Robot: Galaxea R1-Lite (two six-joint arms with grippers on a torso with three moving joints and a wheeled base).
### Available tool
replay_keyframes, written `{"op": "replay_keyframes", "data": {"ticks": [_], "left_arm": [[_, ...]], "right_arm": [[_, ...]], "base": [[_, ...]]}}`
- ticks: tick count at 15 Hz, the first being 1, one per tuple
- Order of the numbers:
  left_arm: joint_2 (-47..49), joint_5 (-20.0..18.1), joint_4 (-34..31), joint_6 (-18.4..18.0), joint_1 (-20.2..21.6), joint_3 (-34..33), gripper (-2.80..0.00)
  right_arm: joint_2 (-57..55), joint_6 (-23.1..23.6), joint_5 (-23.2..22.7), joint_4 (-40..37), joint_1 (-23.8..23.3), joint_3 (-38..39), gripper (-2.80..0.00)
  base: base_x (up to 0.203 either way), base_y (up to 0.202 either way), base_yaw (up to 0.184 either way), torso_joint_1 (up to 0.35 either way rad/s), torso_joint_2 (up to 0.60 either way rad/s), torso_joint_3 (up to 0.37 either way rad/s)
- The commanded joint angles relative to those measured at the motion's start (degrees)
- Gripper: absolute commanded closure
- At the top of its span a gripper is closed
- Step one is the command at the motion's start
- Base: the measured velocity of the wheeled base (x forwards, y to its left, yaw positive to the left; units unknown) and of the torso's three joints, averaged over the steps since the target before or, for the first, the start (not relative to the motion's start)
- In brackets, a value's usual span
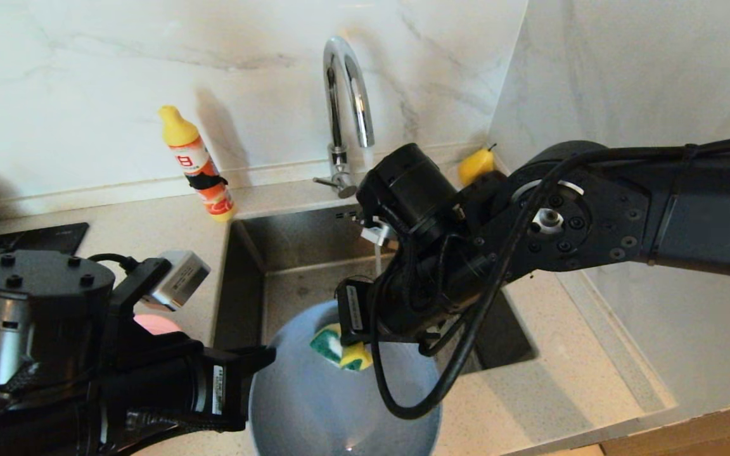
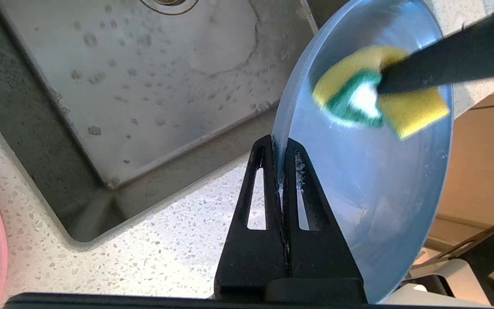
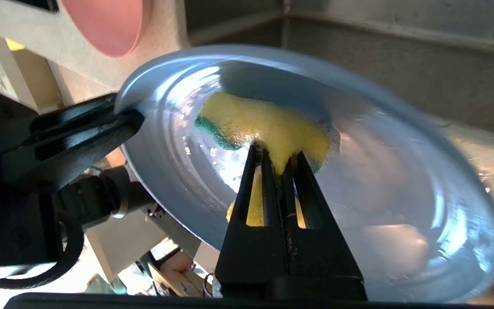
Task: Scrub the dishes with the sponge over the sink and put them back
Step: Wipe the plate
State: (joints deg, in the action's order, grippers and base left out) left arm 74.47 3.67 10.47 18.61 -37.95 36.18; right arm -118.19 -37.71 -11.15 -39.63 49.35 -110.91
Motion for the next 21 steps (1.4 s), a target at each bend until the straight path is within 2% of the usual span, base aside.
{"op": "replay_keyframes", "data": {"ticks": [1, 5, 9, 14, 21], "left_arm": [[0.1, 0.1, 0.1, 0.2, 0.0, -0.1, 0.0], [0.0, 0.4, 0.3, 0.4, 0.0, 0.1, 0.0], [-0.2, 0.5, 0.3, 0.5, 0.1, 0.4, 0.0], [-0.4, 0.6, 0.3, 0.7, 0.1, 0.6, 0.0], [-0.6, 0.8, 0.3, 0.9, 0.2, 1.0, 0.0]], "right_arm": [[0.4, -0.2, -0.1, -0.5, 1.7, 0.0, 0.0], [-1.1, -0.3, 0.1, -3.0, 3.9, 0.2, 0.0], [-0.9, -0.2, 0.1, -5.4, 4.0, 0.3, 0.0], [0.8, -0.1, 0.2, -10.3, 3.1, 0.8, 0.0], [1.9, 0.0, 2.6, -11.8, 0.3, 2.5, 0.0]], "base": [[0.0, 0.0, 0.0, 0.0, 0.0, 0.0], [0.0, 0.0, 0.0, 0.0, 0.0, 0.0], [0.0, 0.0, 0.0, 0.0, 0.0, 0.0], [0.0, 0.0, 0.0, 0.0, 0.0, 0.0], [0.0, 0.0, 0.0, 0.0, 0.0, 0.0]]}}
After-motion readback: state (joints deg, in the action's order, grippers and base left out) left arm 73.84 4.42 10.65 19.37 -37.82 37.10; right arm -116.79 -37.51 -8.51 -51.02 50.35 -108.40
